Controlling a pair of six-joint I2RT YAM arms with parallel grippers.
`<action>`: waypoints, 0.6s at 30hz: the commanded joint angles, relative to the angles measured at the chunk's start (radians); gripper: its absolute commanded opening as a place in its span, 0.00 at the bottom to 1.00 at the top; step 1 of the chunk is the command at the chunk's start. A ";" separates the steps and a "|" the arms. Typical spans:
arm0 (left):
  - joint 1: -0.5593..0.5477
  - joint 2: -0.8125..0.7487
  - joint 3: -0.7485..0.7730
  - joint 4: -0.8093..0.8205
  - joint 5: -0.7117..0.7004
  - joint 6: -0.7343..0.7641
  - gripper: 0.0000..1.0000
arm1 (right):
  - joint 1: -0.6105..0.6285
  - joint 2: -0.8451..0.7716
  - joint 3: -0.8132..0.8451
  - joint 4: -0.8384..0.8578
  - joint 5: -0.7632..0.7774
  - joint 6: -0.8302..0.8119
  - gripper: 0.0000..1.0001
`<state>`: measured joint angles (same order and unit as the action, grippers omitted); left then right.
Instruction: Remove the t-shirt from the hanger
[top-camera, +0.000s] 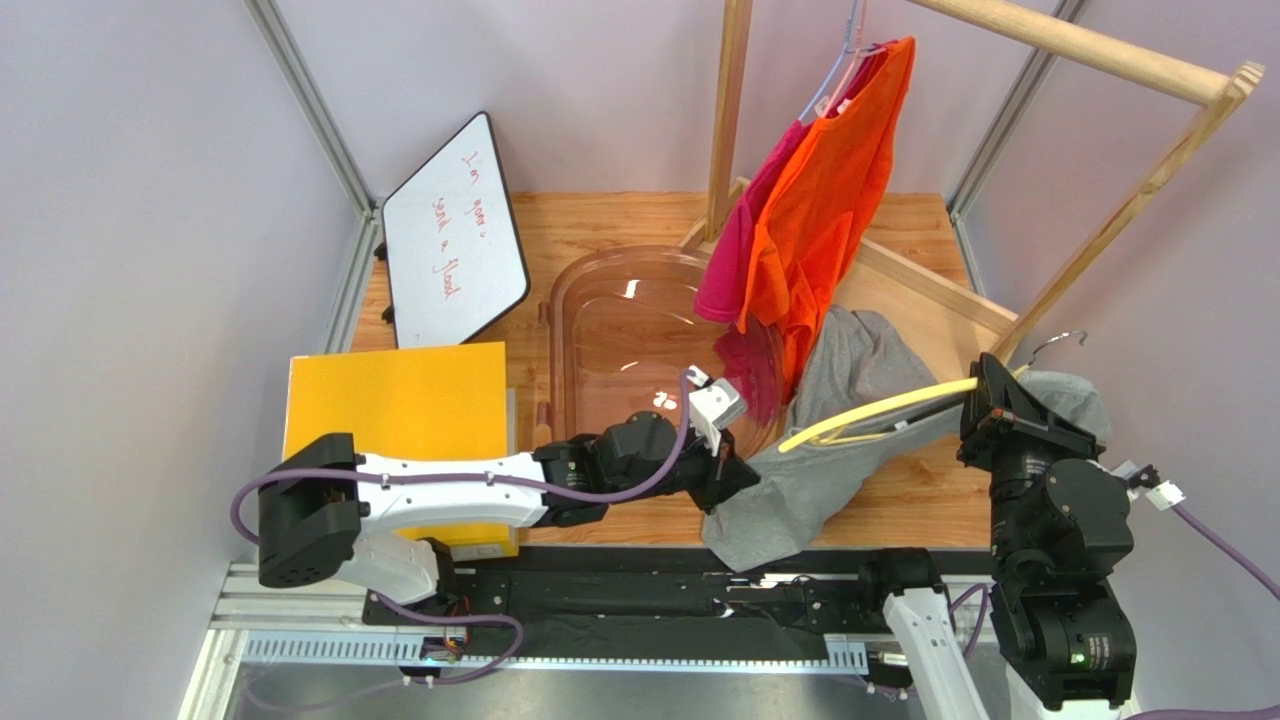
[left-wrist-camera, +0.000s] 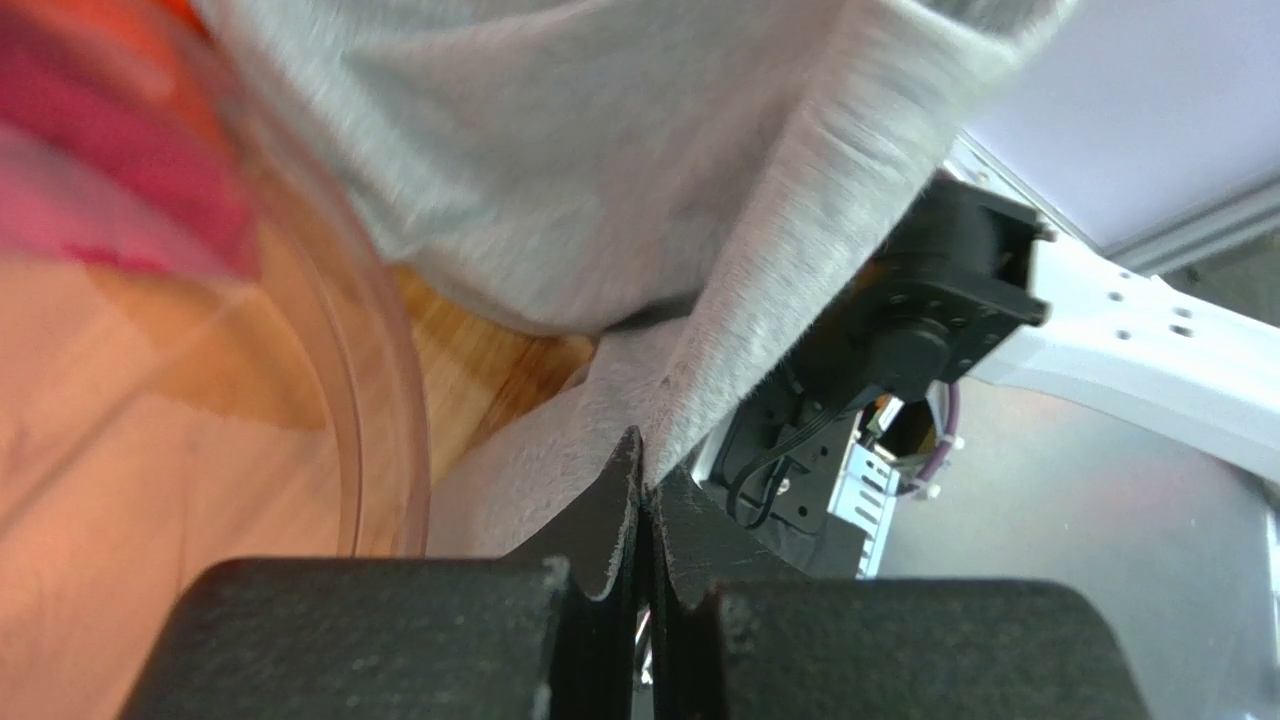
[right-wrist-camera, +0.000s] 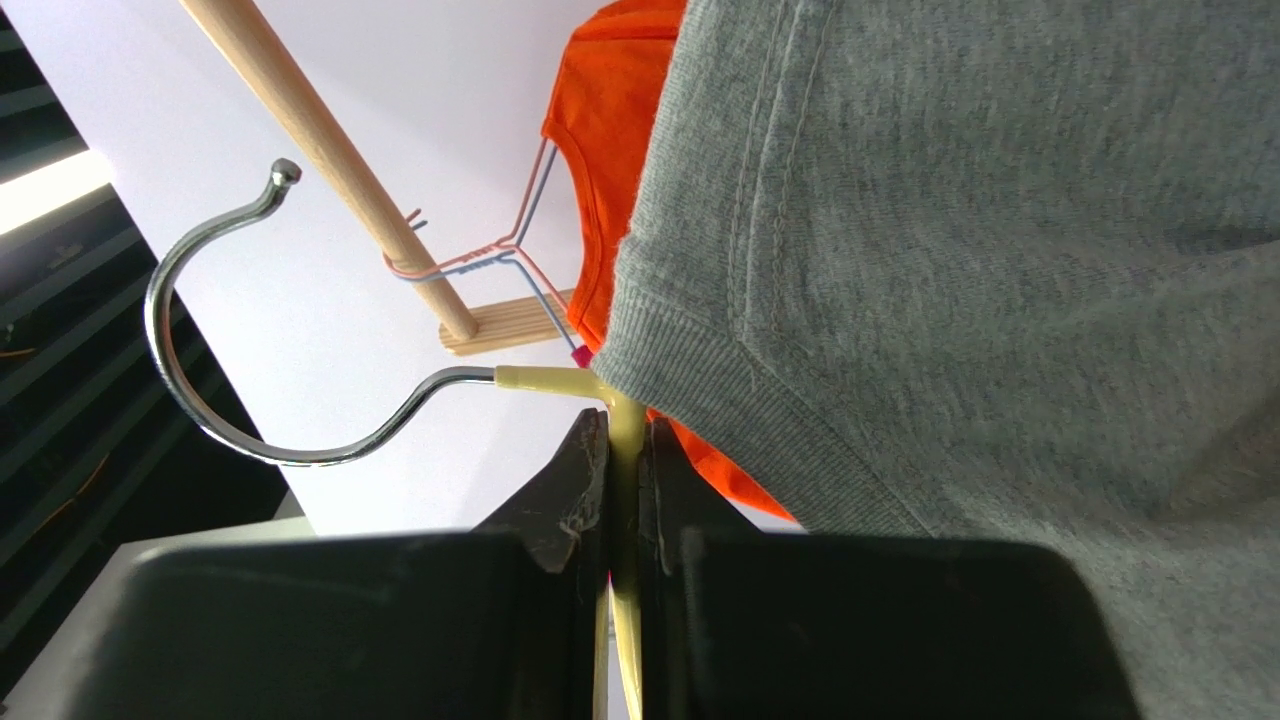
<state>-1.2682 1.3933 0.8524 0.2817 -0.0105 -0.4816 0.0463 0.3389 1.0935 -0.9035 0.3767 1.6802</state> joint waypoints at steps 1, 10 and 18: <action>0.010 0.015 -0.099 0.097 -0.078 -0.124 0.00 | -0.002 -0.001 0.048 0.080 -0.009 0.059 0.00; 0.033 0.018 -0.030 0.044 -0.066 -0.108 0.00 | -0.002 0.012 -0.075 0.205 -0.263 0.099 0.00; 0.075 0.131 0.290 -0.087 0.010 -0.020 0.00 | -0.002 0.072 -0.055 0.227 -0.504 0.081 0.00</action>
<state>-1.2095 1.4826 1.0096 0.2321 -0.0380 -0.5579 0.0471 0.3840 0.9756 -0.7864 0.0086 1.7657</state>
